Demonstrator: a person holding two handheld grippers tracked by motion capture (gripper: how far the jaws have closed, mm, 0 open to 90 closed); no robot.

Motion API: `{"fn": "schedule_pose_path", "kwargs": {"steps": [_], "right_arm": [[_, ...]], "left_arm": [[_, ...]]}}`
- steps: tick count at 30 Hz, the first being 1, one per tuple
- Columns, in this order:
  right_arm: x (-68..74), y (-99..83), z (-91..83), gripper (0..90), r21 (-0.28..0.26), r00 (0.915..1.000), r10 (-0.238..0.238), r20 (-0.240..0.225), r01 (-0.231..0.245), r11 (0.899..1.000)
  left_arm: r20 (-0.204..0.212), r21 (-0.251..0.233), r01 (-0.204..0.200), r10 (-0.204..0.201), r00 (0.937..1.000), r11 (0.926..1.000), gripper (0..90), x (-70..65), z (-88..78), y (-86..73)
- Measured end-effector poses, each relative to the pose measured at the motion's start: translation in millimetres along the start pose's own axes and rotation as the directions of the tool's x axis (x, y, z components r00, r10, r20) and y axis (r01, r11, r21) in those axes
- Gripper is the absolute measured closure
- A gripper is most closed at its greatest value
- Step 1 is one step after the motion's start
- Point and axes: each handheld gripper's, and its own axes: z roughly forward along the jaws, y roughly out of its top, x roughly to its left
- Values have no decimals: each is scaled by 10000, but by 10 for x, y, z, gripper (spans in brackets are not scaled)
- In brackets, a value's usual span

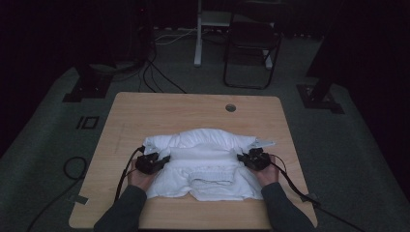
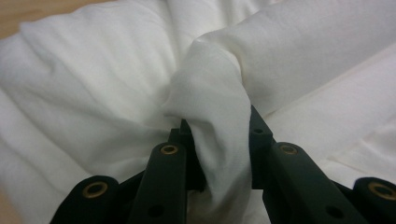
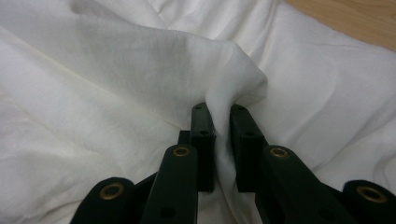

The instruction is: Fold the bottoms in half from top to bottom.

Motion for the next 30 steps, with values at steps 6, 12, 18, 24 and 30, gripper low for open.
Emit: {"fn": "schedule_pose_path", "kwargs": {"steps": [6,12,18,24,30], "right_arm": [[-70,137,148,814,-134,9994,261,207,-258,9996],[-128,271,264,814,-93,9971,538,540,-534,9985],[-115,250,216,823,-461,9944,985,390,-967,9942],[-166,425,-227,830,-2272,9916,1292,-117,-1284,9653],[-25,567,-747,830,-3434,9994,307,-149,-340,9386]], "left_arm": [[-516,84,255,-251,9984,9996,760,145,175,190],[-786,93,744,-735,9942,9972,761,220,274,295],[-517,-249,1152,-1164,9919,9930,786,202,142,321],[794,-1734,1567,-1448,9863,9723,793,247,-360,532],[1809,-2760,1679,-1204,9761,9464,799,117,-842,586]]}}
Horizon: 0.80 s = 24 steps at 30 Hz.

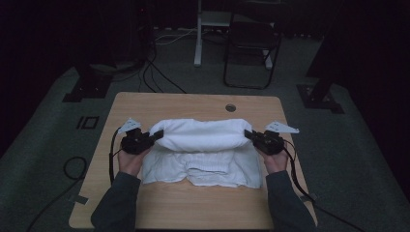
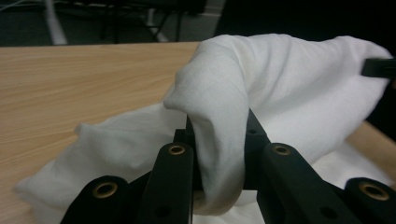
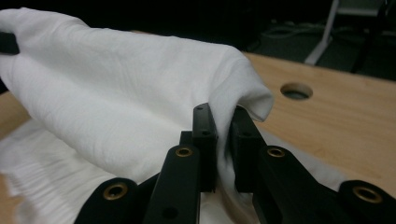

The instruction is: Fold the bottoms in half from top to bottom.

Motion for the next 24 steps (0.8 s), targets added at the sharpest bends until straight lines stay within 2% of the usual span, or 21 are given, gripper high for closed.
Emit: {"fn": "schedule_pose_path", "kwargs": {"steps": [1,2,4,5,6,7,8,9,10,11,12,13,15,17,18,19,20,21,22,23,24], "right_arm": [[0,0,0,830,0,10000,0,0,0,10000],[88,-47,-161,828,125,9991,-368,-190,370,9992],[130,-134,-218,825,276,9987,-392,-323,401,9988],[130,-134,-218,825,276,9987,-392,-323,401,9988],[172,-324,-263,784,830,9974,-261,-672,317,9960],[172,-324,-263,784,830,9974,-261,-672,317,9960],[187,-508,-292,631,1447,9939,-316,-1053,468,9884],[189,-535,-303,572,1484,9944,-355,-998,502,9876],[189,-535,-303,572,1484,9944,-355,-998,502,9876],[183,-567,-339,492,1441,9967,-371,-722,472,9884],[175,-532,-398,460,1069,9987,-220,-467,269,9939],[183,-502,-414,455,946,9990,-265,-361,298,9951],[235,-416,-409,456,800,9986,-445,-278,466,9957],[283,-369,-379,456,766,9973,-677,-277,696,9946],[373,-314,-306,493,736,9949,-982,-227,996,9923],[417,-297,-267,508,682,9939,-1072,-247,1086,9917],[417,-297,-267,508,682,9939,-1072,-247,1086,9917],[493,-280,-172,538,687,9929,-1114,-415,1141,9911],[493,-280,-172,538,687,9929,-1114,-415,1141,9911],[551,-307,-67,570,882,9918,-1225,-375,1254,9882],[551,-307,-67,570,882,9918,-1225,-375,1254,9882]], "left_arm": [[0,0,0,0,10000,10000,798,0,0,0],[423,67,105,-108,9990,9999,796,-49,-95,-82],[640,409,257,-283,9975,9988,791,-74,-134,-209],[640,409,257,-283,9975,9988,763,-74,-134,-209],[817,745,204,-265,9963,9970,710,-78,-154,-330],[817,745,204,-265,9963,9970,650,-78,-154,-330],[493,935,135,-182,9986,9955,563,-63,-180,-414],[493,935,135,-182,9986,9955,531,-63,-180,-414],[264,901,132,-156,9995,9958,531,-52,-201,-422],[219,742,143,-160,9996,9971,500,-50,-219,-401],[128,518,-1,-6,9999,9987,482,-80,-235,-352],[128,518,-1,-6,9999,9987,476,-80,-235,-352],[48,484,-648,647,9979,9967,480,-219,-188,-236],[48,484,-648,647,9979,9967,491,-219,-188,-236],[222,781,-1033,1018,9946,9916,520,-344,-39,-195],[222,781,-1033,1018,9946,9916,538,-344,-39,-195],[323,1007,-1188,1160,9927,9878,538,-387,40,-201],[412,1320,-1348,1304,9906,9820,563,-444,155,-237],[412,1320,-1348,1304,9906,9820,573,-444,155,-237],[472,1756,-1478,1416,9888,9733,582,-490,282,-319],[472,1756,-1478,1416,9888,9733,596,-490,282,-319]]}}
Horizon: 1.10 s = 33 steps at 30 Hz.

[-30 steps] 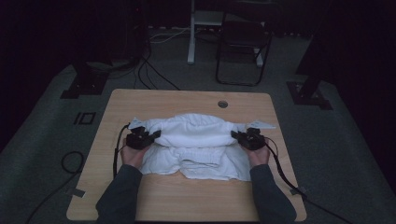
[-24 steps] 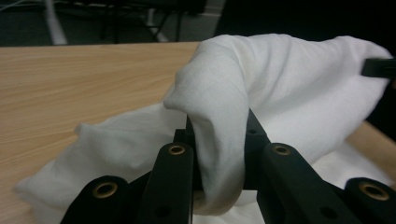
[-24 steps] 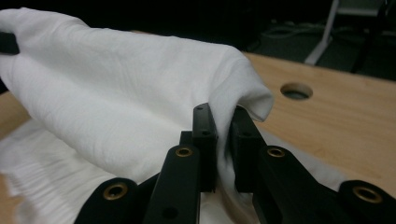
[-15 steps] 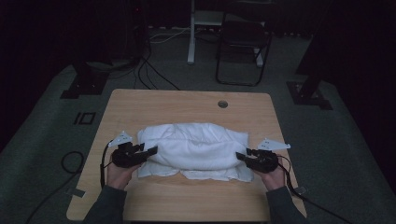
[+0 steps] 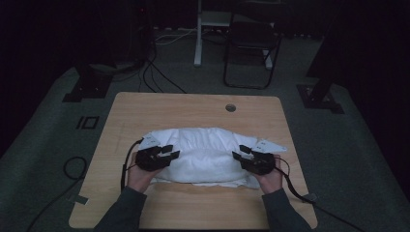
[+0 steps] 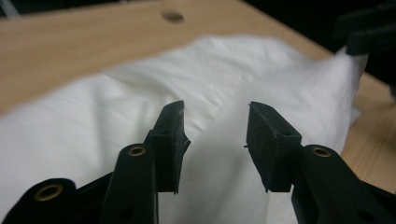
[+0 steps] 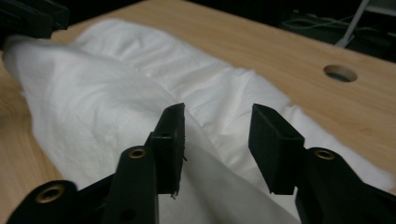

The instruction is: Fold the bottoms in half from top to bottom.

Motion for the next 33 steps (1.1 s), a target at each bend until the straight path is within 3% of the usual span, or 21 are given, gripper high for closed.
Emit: {"fn": "schedule_pose_path", "kwargs": {"steps": [1,2,3,4,5,9,16,17,22,25,26,27,29,30,32,33], "right_arm": [[43,-72,123,595,470,9997,-162,167,154,9988],[43,-72,123,595,470,9997,-162,167,154,9988],[90,-214,244,604,1133,9984,-426,380,381,9928],[90,-214,244,604,1133,9984,-426,380,381,9928],[118,-365,316,604,1590,9985,-441,327,383,9865],[144,-558,394,612,2111,9979,-520,391,426,9765],[154,-616,431,630,2282,9980,-515,359,420,9727],[149,-632,438,632,2220,9985,-415,356,326,9745],[140,-652,445,633,2124,9992,-265,313,193,9770],[118,-663,445,633,2070,9998,-52,211,7,9783],[112,-666,445,633,2048,9998,10,201,-51,9788],[111,-666,446,633,2049,9998,15,200,-55,9788],[106,-667,449,632,2046,9998,45,178,-80,9788],[105,-668,450,631,2036,9998,77,179,-112,9790],[104,-670,450,631,2032,9998,102,185,-138,9790],[100,-676,450,630,1985,9998,152,158,-181,9799]], "left_arm": [[-90,559,-154,159,9998,9983,602,-39,144,-105],[-90,559,-154,159,9998,9983,610,-39,144,-105],[-109,1047,-293,306,9995,9941,615,-61,254,-235],[-109,1047,-293,306,9995,9941,623,-61,254,-235],[-125,1382,-462,484,9988,9893,624,-69,329,-352],[-122,1492,-361,383,9992,9881,630,-38,379,-451],[-466,1552,-599,679,9966,9861,635,-74,449,-538],[-355,1332,-393,444,9984,9903,638,-43,458,-583],[-96,1142,-120,132,9999,9934,641,3,460,-618],[332,1092,479,-518,9981,9929,638,65,442,-614],[332,1092,479,-518,9981,9929,624,65,442,-614],[694,1114,968,-1049,9921,9890,588,100,388,-562],[705,1048,1144,-1222,9900,9879,492,112,328,-505],[107,603,1072,-1080,9941,9924,448,137,203,-400],[-87,363,1126,-1124,9936,9930,388,159,154,-363],[-879,-202,1301,-1314,9874,9913,362,256,54,-288]]}}
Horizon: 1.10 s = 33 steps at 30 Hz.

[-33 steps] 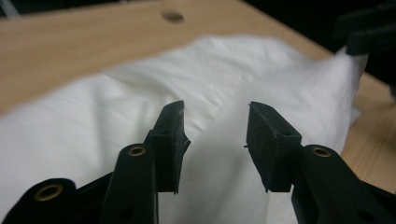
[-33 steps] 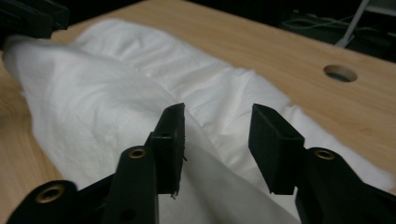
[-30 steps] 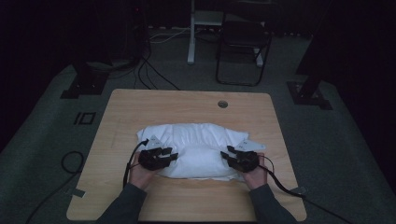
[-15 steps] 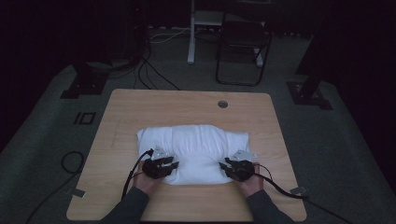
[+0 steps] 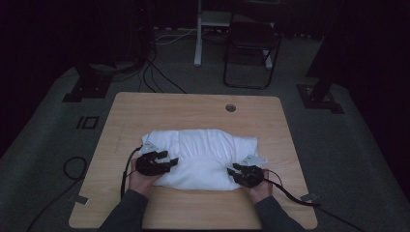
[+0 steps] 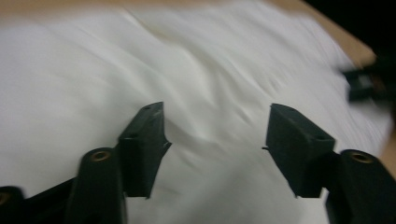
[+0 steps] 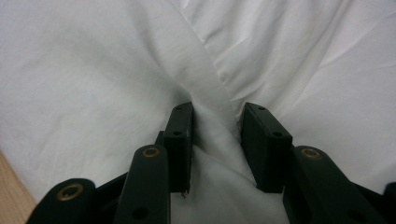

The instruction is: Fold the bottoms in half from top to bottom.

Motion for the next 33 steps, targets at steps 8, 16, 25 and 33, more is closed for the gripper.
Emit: {"fn": "schedule_pose_path", "kwargs": {"steps": [8,16,25,33], "right_arm": [[-22,-15,-1,628,-101,9999,97,-143,-99,9999],[-37,-19,-2,627,-130,9996,110,-263,-114,9999],[-39,-21,-2,626,-155,9995,64,-305,-69,9999],[-41,-22,0,624,-189,9994,86,-341,-92,9998]], "left_arm": [[-2166,1208,684,-410,9754,9903,96,266,201,-196],[-2876,1503,1206,-733,9549,9813,0,360,279,-300],[-3862,1459,1381,-721,9196,9796,0,348,277,-345],[-3638,1442,1273,-670,9291,9813,45,337,255,-339]]}}
